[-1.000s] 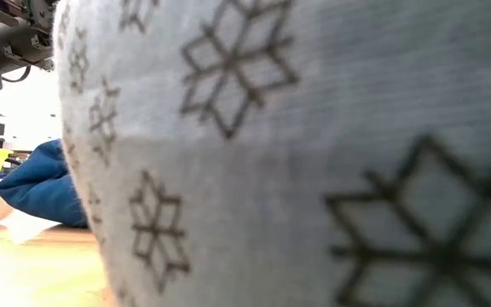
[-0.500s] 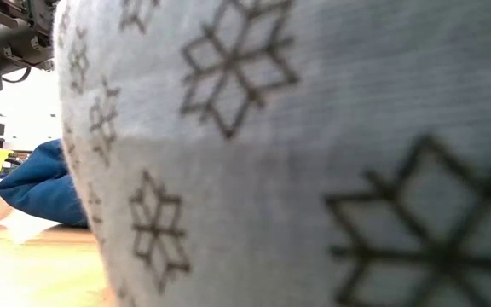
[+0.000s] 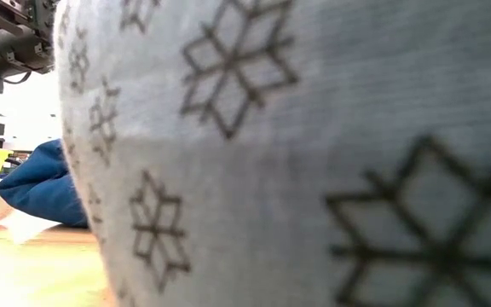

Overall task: Pick & place medical supplies in basket/bin
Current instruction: Put the top right transparent pill bottle into the yellow bin

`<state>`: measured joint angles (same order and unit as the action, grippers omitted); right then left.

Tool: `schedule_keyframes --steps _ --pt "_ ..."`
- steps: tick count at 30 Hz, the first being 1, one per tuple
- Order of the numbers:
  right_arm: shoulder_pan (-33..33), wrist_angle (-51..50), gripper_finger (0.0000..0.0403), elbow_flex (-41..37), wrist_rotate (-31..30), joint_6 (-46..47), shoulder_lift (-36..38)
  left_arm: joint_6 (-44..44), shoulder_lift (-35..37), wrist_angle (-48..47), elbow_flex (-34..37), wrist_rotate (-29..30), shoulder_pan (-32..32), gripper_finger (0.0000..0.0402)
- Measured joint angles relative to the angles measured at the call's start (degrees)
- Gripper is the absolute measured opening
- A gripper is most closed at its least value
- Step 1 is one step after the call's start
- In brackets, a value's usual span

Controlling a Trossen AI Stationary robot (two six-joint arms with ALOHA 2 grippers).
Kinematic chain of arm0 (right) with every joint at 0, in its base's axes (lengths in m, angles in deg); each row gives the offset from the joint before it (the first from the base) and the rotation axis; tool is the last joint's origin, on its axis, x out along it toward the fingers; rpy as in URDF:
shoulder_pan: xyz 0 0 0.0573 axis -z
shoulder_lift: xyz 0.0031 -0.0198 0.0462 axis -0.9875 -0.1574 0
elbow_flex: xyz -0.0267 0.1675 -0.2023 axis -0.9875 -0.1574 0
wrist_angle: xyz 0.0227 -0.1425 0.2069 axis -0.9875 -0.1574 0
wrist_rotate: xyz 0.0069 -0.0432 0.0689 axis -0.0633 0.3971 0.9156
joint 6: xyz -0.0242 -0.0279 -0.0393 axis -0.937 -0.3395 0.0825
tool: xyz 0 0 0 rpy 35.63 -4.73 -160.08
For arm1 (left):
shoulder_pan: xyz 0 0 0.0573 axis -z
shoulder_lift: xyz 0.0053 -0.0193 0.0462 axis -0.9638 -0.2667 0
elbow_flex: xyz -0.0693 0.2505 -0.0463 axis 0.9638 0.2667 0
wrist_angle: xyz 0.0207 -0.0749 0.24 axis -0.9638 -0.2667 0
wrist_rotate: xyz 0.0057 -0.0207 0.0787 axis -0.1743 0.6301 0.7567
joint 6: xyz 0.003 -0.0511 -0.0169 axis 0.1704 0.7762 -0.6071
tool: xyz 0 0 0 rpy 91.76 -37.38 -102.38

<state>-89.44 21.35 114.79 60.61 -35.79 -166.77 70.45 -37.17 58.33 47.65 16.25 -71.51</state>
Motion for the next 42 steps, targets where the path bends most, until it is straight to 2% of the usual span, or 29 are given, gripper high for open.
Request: schedule_keyframes --steps 5,8,10,13,20,23,25,28,33,38,42 --pt "-0.85 -14.32 0.0217 0.07 -1.32 2.82 3.15 1.12 0.0 -2.13 0.0 -0.28 0.02 0.0154" --pt "-1.21 -23.69 0.0209 0.04 1.25 6.64 3.24 1.31 -0.09 -4.19 0.0 -0.26 0.02 0.0154" --pt "-1.41 -27.63 0.0205 0.0 5.22 9.25 3.24 1.36 -0.13 -5.04 0.0 -0.35 0.02 0.0154" --pt "-2.08 -29.28 0.0201 0.0 10.52 12.01 3.24 1.37 -0.22 -5.38 0.0 -0.41 0.04 0.0154" --pt "-4.11 -24.76 0.0192 -0.06 10.12 7.99 6.26 1.37 -0.31 -6.26 0.0 -0.59 0.07 0.0154" --pt "-3.76 -18.61 0.0188 -3.92 10.89 6.48 9.82 1.3 -0.31 -6.32 0.0 -0.62 0.43 0.0154" --pt "-3.14 -9.04 0.0188 -10.17 13.19 6.37 13.48 0.91 -0.31 -6.26 0.0 -0.55 1.15 0.0154" --pt "-1.84 8.95 0.0187 -23.63 16.32 7.5 19.93 0.19 -0.31 -5.94 0.0 0.48 2.16 0.0154" --pt "0.07 32.04 0.0188 -46.71 15.19 11.03 28.07 -0.26 -0.31 -5.97 0.0 2.75 3.73 0.0154" --pt "0.4 42.38 0.0188 -63.4 14.34 17.75 33.88 -0.55 -0.31 -6.02 0.0 4.31 4.17 0.0154" --pt "-1.2 49.04 0.0188 -72.51 11.36 21.07 35.58 -0.2 -0.41 -6.69 0.0 5.68 4.17 0.0154"
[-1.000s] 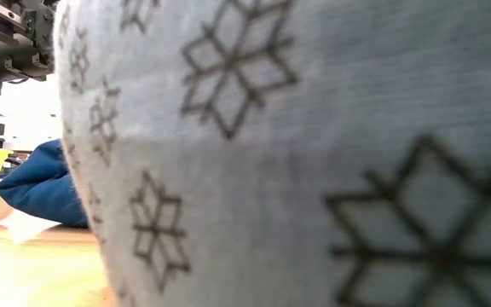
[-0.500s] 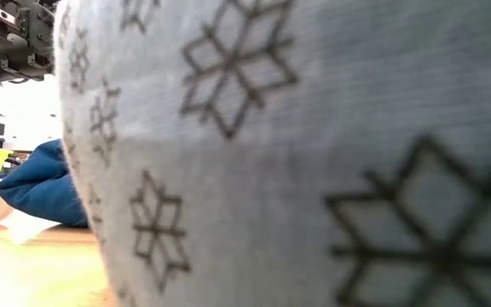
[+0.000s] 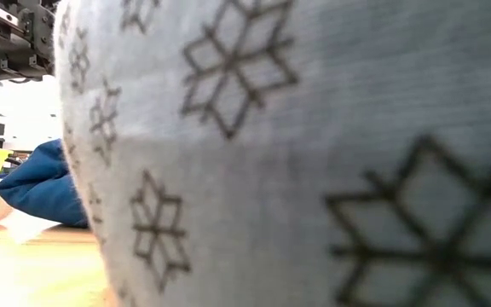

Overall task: Pick & place medical supplies in basket/bin
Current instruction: Put the top right transparent pill bottle into the yellow bin

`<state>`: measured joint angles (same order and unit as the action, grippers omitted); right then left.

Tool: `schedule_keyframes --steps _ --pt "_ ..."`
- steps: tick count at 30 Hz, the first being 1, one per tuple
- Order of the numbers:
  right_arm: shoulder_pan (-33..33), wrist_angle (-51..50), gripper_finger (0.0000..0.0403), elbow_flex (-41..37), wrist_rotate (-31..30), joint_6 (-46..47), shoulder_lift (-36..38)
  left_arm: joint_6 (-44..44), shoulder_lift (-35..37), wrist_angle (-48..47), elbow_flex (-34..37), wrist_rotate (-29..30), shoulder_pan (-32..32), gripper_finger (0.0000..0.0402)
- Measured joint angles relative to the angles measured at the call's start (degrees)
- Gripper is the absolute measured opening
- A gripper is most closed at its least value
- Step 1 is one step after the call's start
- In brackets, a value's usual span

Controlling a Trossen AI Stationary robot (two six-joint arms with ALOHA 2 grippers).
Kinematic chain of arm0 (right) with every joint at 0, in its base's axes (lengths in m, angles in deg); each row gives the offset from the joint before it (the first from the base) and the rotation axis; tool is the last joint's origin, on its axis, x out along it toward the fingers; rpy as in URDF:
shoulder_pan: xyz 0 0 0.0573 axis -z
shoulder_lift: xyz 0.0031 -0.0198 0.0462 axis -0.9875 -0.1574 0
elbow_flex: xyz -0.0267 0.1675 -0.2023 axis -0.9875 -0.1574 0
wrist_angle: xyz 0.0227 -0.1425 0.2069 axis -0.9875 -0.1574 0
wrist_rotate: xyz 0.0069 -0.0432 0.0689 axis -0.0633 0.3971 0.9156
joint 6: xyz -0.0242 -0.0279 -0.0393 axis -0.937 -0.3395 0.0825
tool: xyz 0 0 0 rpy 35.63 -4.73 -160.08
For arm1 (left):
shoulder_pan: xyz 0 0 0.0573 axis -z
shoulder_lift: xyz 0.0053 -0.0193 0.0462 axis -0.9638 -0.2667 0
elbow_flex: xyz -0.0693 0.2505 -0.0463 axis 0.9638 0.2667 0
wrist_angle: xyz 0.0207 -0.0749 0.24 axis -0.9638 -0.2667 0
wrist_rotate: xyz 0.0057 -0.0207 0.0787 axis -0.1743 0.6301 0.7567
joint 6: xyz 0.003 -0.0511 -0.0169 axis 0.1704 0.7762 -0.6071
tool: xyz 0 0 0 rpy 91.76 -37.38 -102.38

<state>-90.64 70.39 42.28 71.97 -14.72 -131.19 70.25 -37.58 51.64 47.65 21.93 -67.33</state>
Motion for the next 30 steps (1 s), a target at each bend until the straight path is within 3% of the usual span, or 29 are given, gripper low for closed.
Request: schedule_keyframes --steps 10,20,30 --pt "-6.07 17.33 0.0188 -13.87 -10.09 -2.42 0.66 1.34 -5.23 -2.89 -3.42 1.69 1.65 0.0154" --pt "-7.63 18.48 0.0188 -14.59 -11.56 -2.39 0.64 2.51 -12.62 -13.23 -11.27 10.4 10.18 0.0154" --pt "-7.89 18.15 0.0188 -14.52 -11.5 -2.4 0.62 14.84 -13.79 -34.59 -19.6 18.54 20.97 0.0154"
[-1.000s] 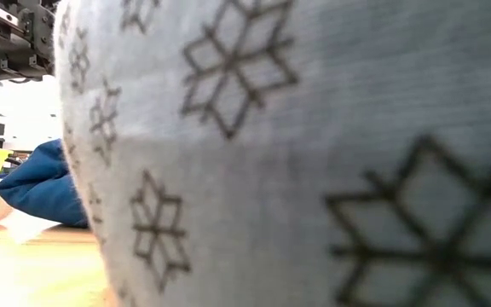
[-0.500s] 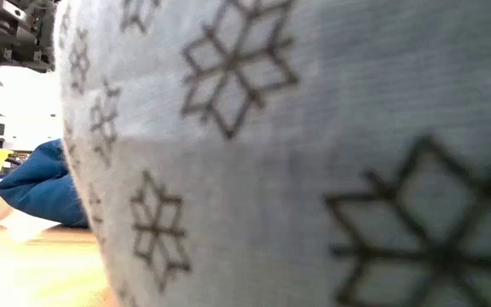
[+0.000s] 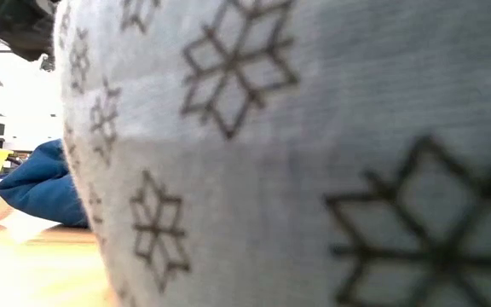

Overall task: Pick & place medical supplies in basket/bin
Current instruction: Put the top right transparent pill bottle into the yellow bin

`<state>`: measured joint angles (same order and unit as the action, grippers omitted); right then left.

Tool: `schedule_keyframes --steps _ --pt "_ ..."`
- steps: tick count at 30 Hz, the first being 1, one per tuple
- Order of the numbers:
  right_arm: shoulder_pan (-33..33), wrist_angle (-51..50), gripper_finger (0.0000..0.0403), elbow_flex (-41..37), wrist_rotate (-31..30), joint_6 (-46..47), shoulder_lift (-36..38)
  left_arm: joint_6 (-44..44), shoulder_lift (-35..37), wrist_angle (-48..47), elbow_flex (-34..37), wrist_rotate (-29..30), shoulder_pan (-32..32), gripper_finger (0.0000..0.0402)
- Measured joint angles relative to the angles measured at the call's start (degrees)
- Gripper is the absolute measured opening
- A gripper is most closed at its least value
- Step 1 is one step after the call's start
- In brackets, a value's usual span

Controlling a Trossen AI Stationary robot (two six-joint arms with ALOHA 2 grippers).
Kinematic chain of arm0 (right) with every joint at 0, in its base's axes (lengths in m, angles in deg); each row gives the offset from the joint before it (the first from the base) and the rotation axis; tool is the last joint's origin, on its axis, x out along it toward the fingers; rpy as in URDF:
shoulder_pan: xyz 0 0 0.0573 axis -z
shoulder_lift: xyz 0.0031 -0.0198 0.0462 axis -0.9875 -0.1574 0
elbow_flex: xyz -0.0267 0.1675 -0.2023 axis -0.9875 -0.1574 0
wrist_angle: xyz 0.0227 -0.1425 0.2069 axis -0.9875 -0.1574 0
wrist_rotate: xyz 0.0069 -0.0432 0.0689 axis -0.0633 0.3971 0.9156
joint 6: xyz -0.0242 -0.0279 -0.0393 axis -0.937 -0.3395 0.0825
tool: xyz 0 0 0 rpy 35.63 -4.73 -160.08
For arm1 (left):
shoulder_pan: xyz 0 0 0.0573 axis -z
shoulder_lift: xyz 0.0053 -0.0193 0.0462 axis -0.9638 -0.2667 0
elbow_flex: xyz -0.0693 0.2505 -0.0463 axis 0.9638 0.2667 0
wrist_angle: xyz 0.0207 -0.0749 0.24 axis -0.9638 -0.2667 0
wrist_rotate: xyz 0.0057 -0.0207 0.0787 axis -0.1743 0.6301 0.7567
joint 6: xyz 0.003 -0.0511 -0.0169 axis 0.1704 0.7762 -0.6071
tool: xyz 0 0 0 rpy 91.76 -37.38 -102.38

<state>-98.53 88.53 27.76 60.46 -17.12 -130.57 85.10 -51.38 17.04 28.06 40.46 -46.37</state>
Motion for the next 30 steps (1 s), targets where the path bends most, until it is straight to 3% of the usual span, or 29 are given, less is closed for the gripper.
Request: schedule_keyframes --steps 10,16,30 --pt "0.04 -0.09 0.0188 0.02 0.12 -0.47 -0.02 16.74 -1.58 -10.5 -1.8 2.71 9.94 0.0154" --pt "0.15 -0.11 0.0188 0.04 -0.25 -0.66 -0.02 23.12 -5.75 -11.55 -1.8 1.7 13.71 0.0154" --pt "0.2 -0.13 0.0188 0.04 -1.76 -1.66 -0.02 33.11 -14.77 -11.63 -1.8 -15.15 18.48 0.0154"
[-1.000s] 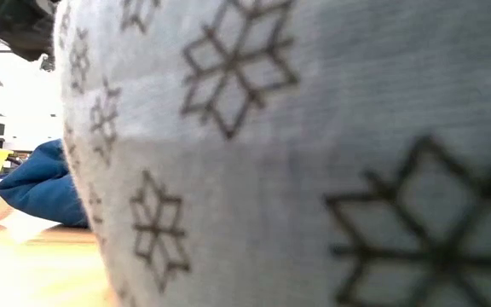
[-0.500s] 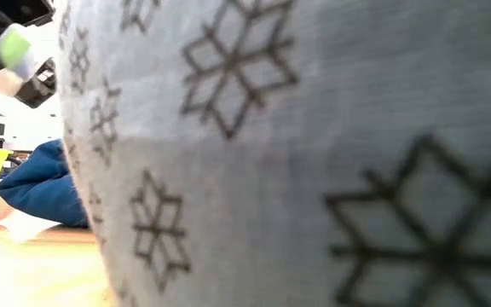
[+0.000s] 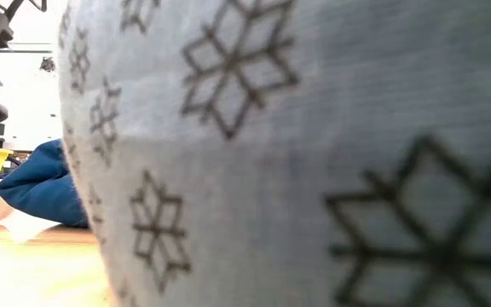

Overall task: Pick & place medical supplies in basket/bin
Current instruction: Put the top right transparent pill bottle into the yellow bin, then put the left transparent pill bottle into the yellow bin

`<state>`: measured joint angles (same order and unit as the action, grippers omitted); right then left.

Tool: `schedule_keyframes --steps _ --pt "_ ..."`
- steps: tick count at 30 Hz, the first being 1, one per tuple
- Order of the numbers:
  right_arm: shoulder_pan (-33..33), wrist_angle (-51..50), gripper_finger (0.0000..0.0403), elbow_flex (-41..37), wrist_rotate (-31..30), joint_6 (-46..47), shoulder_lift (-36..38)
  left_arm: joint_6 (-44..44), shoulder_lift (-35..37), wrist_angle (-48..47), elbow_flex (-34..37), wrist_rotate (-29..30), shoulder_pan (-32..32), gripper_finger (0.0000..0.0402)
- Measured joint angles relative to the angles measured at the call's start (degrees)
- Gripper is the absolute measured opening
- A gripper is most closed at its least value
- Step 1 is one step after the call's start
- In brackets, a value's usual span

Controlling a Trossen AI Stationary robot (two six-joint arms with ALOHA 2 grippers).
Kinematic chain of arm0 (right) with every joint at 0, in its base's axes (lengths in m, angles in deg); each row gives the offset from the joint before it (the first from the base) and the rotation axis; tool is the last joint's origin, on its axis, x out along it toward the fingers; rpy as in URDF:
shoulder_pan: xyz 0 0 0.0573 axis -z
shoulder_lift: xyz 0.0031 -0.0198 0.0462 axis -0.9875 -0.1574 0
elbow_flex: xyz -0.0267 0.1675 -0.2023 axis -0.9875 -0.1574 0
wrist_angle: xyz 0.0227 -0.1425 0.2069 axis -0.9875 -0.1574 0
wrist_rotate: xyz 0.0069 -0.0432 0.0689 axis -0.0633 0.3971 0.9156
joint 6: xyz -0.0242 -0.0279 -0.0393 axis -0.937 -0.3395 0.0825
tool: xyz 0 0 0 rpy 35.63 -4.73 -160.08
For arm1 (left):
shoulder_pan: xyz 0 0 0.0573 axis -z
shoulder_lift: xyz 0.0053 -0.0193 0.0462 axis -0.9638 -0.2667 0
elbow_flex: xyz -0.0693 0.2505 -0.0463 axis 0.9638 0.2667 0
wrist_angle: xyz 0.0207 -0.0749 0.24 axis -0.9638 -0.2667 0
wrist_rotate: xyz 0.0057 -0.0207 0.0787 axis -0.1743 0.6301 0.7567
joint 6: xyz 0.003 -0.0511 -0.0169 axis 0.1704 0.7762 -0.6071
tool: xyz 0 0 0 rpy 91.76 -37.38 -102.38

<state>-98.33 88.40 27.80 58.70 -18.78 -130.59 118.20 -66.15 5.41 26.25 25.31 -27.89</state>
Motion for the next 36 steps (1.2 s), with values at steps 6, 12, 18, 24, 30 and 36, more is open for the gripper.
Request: schedule_keyframes --steps 6,12,18,24,30,36 --pt "0.0 0.01 0.0188 0.0 0.02 -0.04 0.0 0.24 -5.07 -0.29 0.0 -3.1 -0.15 0.0154" --pt "0.0 0.07 0.0188 0.0 0.02 -0.04 0.0 0.86 -8.24 -0.16 0.0 -4.67 -0.13 0.0154" --pt "0.0 0.09 0.0188 0.0 0.04 -0.04 0.0 1.03 -9.12 0.04 0.0 -5.91 -0.13 0.0154" --pt "0.0 0.11 0.0188 0.0 0.04 -0.07 0.0 1.16 -9.12 0.69 0.0 -6.18 -0.13 0.0176" --pt "0.0 0.11 0.0188 0.0 0.07 -0.07 0.0 1.38 -9.14 5.55 0.0 -9.36 -0.1 0.0222" --pt "0.0 0.11 0.0188 0.0 0.07 -0.07 0.0 -0.5 -9.14 13.96 0.0 -11.71 -0.1 0.0223"
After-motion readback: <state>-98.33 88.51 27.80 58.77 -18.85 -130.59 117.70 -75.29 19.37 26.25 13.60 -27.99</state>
